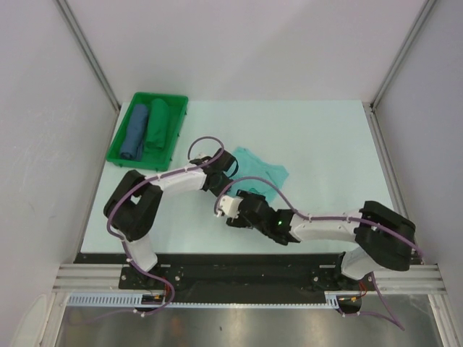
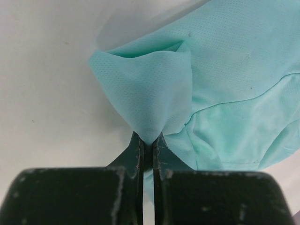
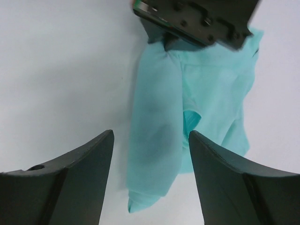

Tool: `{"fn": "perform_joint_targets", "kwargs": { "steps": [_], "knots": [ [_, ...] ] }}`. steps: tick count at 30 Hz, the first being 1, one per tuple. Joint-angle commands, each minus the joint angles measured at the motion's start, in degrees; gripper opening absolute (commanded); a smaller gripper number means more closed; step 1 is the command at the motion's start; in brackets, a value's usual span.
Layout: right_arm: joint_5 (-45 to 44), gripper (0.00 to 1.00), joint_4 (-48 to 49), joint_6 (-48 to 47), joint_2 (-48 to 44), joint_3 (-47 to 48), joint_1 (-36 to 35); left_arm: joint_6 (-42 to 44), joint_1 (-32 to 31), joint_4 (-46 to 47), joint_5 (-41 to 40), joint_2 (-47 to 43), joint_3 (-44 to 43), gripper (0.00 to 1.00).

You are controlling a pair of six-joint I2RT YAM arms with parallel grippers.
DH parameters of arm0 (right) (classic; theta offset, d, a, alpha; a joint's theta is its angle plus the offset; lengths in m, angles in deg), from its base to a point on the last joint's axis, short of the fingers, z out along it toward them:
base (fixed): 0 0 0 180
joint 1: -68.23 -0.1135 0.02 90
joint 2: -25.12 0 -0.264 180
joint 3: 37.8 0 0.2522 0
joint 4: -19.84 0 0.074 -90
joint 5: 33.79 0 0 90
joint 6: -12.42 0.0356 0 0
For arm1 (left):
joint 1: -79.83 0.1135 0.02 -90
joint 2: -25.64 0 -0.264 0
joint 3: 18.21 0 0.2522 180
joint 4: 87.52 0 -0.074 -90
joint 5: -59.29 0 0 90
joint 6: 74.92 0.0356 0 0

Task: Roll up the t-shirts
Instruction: Roll the T-shirt to the center of the board.

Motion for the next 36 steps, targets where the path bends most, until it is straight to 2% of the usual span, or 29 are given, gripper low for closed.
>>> {"fn": "perform_joint_targets", "kwargs": {
  "steps": [1, 9, 16, 17, 20, 22, 23, 24, 25, 26, 29, 30, 31, 32, 33, 34, 36],
  "knots": [
    [-13.4, 0.71, 8.0, -6.3, 6.2, 0.2, -6.3, 4.7, 0.7, -8.0, 1.8, 1.4, -1.1, 0.0],
    [-19.4, 0.72, 14.9, -11.6, 16.0, 0.3, -7.2, 6.2, 1.1, -8.8, 2.6, 1.3, -0.8, 0.0],
    [-21.6, 0.65, 18.3, -14.0, 21.4, 0.3, -5.1, 7.0, 1.5, -9.6, 2.6, 0.3, -0.2, 0.0],
    [-20.9, 0.63, 18.3, -14.0, 21.9, 0.3, -4.5, 7.2, 1.6, -9.7, 2.6, 0.2, 0.0, 0.0],
    [-19.2, 0.4, 17.7, -12.8, 21.8, 0.5, -3.4, 7.3, 1.7, -9.5, 2.9, -0.4, 0.2, 0.0],
    [-16.6, 0.35, 13.7, -9.5, 20.3, 1.2, -2.1, 7.5, 1.9, -9.0, 3.1, -1.1, 0.6, 0.0],
    [-11.5, 0.34, 11.2, -7.6, 17.7, 2.4, -0.2, 7.9, 2.0, -8.8, 3.3, -1.4, 0.8, 0.0],
    [-8.7, 0.31, 9.0, -5.7, 16.3, 3.0, 0.9, 8.2, 2.2, -8.4, 3.3, -1.8, 1.0, 0.04],
    [-1.5, 0.3, 4.4, -2.0, 15.0, 3.8, 2.0, 8.5, 2.4, -8.1, 3.3, -2.6, 1.1, 0.07],
    [2.1, 0.28, 2.1, -0.5, 12.5, 5.0, 4.6, 8.8, 2.5, -8.0, 3.0, -3.1, 1.3, 0.16],
    [16.9, 0.25, -2.7, 4.1, 9.0, 5.8, 10.3, 10.2, 2.8, -6.5, 2.3, -5.9, 1.8, 0.32],
    [20.2, 0.24, -4.4, 5.1, 7.6, 6.3, 11.8, 10.8, 2.9, -5.7, 2.1, -6.8, 2.0, 0.44],
    [26.4, 0.23, -5.2, 6.0, 7.3, 6.8, 13.2, 11.0, 3.2, -5.2, 1.8, -8.4, 2.4, 0.52],
    [29.7, 0.23, -5.4, 7.5, 7.0, 7.3, 14.6, 11.3, 3.4, -4.8, 1.7, -9.1, 2.4, 0.67],
    [32.7, 0.22, -9.6, 8.3, 7.5, 9.0, 17.5, 12.1, 3.6, -3.9, 1.4, -10.0, 2.7, 0.7],
    [37.9, 0.22, -10.6, 9.1, 8.0, 9.7, 18.8, 12.3, 3.9, -3.5, 1.3, -10.8, 3.2, 0.72],
    [42.7, 0.21, -13.8, 10.7, 10.3, 11.6, 22.4, 12.5, 4.3, -1.6, 1.1, -13.4, 4.1, 0.79]
  ]
}}
